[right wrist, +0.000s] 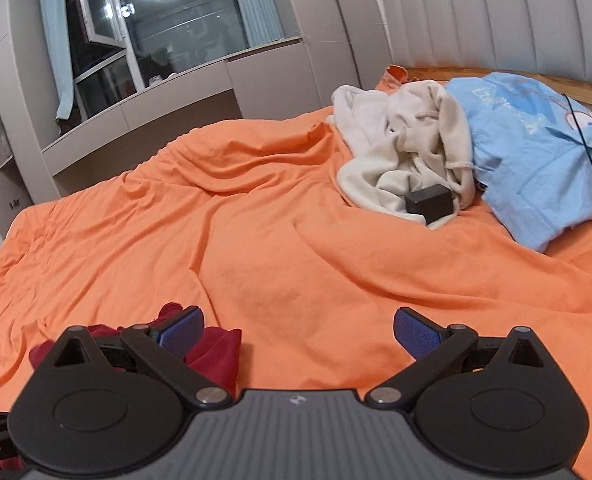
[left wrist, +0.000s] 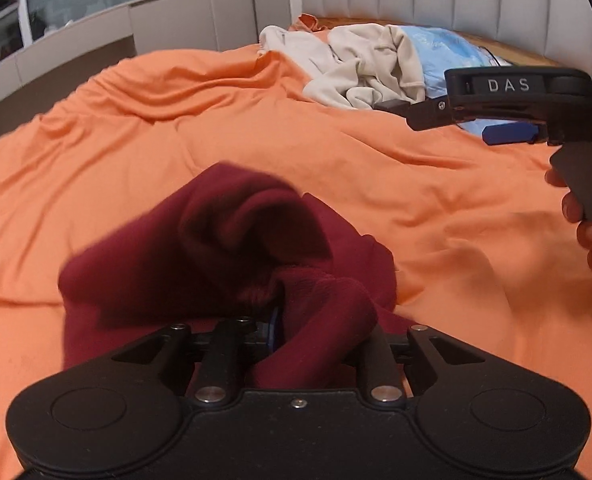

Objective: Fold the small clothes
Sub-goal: 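Open the left tool and release the folded side, then grasp the other side edge with the right tool and fold it inward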

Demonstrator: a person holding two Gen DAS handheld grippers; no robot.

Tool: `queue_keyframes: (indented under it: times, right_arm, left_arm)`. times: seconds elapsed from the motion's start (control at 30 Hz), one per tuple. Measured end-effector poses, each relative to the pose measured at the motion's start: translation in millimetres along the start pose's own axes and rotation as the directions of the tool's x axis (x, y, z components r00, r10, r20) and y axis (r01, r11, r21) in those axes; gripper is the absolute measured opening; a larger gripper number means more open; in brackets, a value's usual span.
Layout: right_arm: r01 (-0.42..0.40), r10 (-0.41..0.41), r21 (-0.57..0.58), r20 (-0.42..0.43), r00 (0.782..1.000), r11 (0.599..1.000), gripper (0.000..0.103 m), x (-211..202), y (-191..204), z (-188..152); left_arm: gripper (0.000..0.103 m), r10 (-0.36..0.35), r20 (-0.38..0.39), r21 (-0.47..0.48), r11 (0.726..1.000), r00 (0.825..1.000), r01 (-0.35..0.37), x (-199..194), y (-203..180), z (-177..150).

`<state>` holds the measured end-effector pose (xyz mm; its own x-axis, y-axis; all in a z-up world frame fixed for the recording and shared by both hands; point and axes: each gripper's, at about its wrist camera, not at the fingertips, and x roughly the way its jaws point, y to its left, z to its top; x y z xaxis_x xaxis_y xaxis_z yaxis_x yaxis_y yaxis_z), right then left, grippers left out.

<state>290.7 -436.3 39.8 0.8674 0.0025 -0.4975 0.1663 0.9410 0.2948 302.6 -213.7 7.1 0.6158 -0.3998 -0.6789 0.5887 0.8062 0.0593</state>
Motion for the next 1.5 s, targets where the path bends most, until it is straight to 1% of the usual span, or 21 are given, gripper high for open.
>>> queue_keyframes:
  times: [0.07, 0.13, 0.17, 0.2, 0.23, 0.33, 0.4, 0.47, 0.53, 0.67, 0.8, 0.87, 0.93, 1.0, 1.07, 1.13, 1.17, 1.23, 1.27, 1.33, 1.5]
  right_arm:
    - [0.004, -0.004, -0.004, -0.007, 1.000, 1.000, 0.103, 3, 2, 1]
    - [0.013, -0.013, 0.004, -0.006, 1.000, 1.000, 0.103, 3, 1, 0]
    - [0.017, -0.017, 0.009, -0.007, 1.000, 1.000, 0.103, 2, 0, 0]
    - [0.020, -0.020, 0.013, -0.008, 1.000, 1.000, 0.103, 2, 0, -1]
    - [0.022, -0.022, 0.015, -0.010, 1.000, 1.000, 0.103, 3, 0, -1]
    - [0.025, -0.025, 0.009, -0.023, 0.999, 1.000, 0.103, 6, 1, -2]
    - [0.019, -0.019, -0.001, -0.035, 0.999, 1.000, 0.103, 9, 3, -4]
    - [0.007, -0.007, -0.011, -0.043, 0.999, 1.000, 0.103, 12, 6, -6]
    - [0.003, -0.004, -0.024, -0.054, 0.999, 1.000, 0.103, 15, 9, -8]
    - [0.000, -0.007, -0.073, -0.086, 0.996, 0.997, 0.103, 30, 19, -12]
    - [-0.032, 0.020, -0.105, -0.115, 0.993, 0.994, 0.103, 51, 33, -18]
    - [-0.061, 0.054, -0.093, -0.082, 0.995, 0.994, 0.103, 53, 37, -20]
    - [-0.090, 0.084, -0.098, -0.057, 0.995, 0.991, 0.103, 54, 41, -21]
    - [-0.100, 0.097, -0.090, -0.045, 0.994, 0.991, 0.103, 54, 44, -21]
    - [-0.119, 0.115, -0.074, -0.054, 0.992, 0.990, 0.102, 55, 46, -22]
    - [-0.145, 0.142, -0.048, -0.069, 0.987, 0.988, 0.093, 55, 48, -23]
    - [-0.159, 0.156, -0.033, -0.075, 0.985, 0.987, 0.091, 55, 49, -24]
    - [-0.190, 0.187, -0.021, -0.088, 0.978, 0.982, 0.079, 57, 52, -25]
    - [-0.203, 0.200, -0.024, -0.100, 0.975, 0.979, 0.076, 58, 53, -26]
    - [-0.221, 0.215, -0.035, -0.130, 0.968, 0.975, 0.061, 61, 58, -29]
    - [-0.230, 0.224, -0.012, -0.187, 0.957, 0.973, 0.039, 70, 58, -37]
  left_arm:
    - [0.030, -0.019, 0.009, -0.025, 1.000, 1.000, 0.019, -1, 3, 0]
    - [0.044, -0.061, 0.016, -0.055, 0.997, 0.998, 0.061, -3, 8, 0]
    - [0.048, -0.088, 0.019, -0.063, 0.994, 0.996, 0.089, -2, 11, 2]
    - [0.058, -0.116, 0.024, -0.070, 0.991, 0.993, 0.118, -4, 13, 0]
    - [0.064, -0.142, 0.030, -0.079, 0.986, 0.989, 0.144, -7, 15, -1]
    - [0.076, -0.206, 0.052, -0.103, 0.972, 0.977, 0.210, -14, 19, -6]
    - [0.079, -0.221, 0.065, -0.122, 0.966, 0.973, 0.228, -20, 22, -9]
    - [0.086, -0.238, 0.088, -0.153, 0.956, 0.967, 0.249, -28, 29, -12]
    - [0.097, -0.234, 0.113, -0.196, 0.948, 0.966, 0.252, -38, 39, -15]
    - [0.101, -0.192, 0.146, -0.275, 0.934, 0.970, 0.227, -56, 63, -21]
    - [0.102, -0.068, 0.165, -0.354, 0.927, 0.984, 0.124, -65, 93, -32]
    - [0.102, -0.017, 0.146, -0.422, 0.903, 0.989, 0.078, -64, 111, -39]
    - [0.102, 0.019, 0.141, -0.490, 0.870, 0.990, 0.053, -63, 129, -48]
    - [0.102, 0.034, 0.159, -0.546, 0.835, 0.987, 0.059, -61, 147, -60]
    - [0.102, 0.038, 0.135, -0.590, 0.806, 0.990, 0.049, -56, 162, -71]
    - [0.102, 0.031, 0.095, -0.608, 0.793, 0.995, 0.033, -50, 171, -80]
    - [0.102, 0.025, 0.096, -0.613, 0.789, 0.995, 0.040, -49, 174, -84]
    - [0.102, 0.005, 0.100, -0.622, 0.781, 0.995, 0.059, -45, 178, -90]
    - [0.102, 0.003, 0.098, -0.623, 0.780, 0.995, 0.059, -44, 178, -92]
    - [0.102, 0.005, 0.099, -0.616, 0.786, 0.995, 0.057, -43, 177, -94]
    - [0.103, 0.002, 0.087, -0.609, 0.791, 0.996, 0.052, -36, 171, -96]
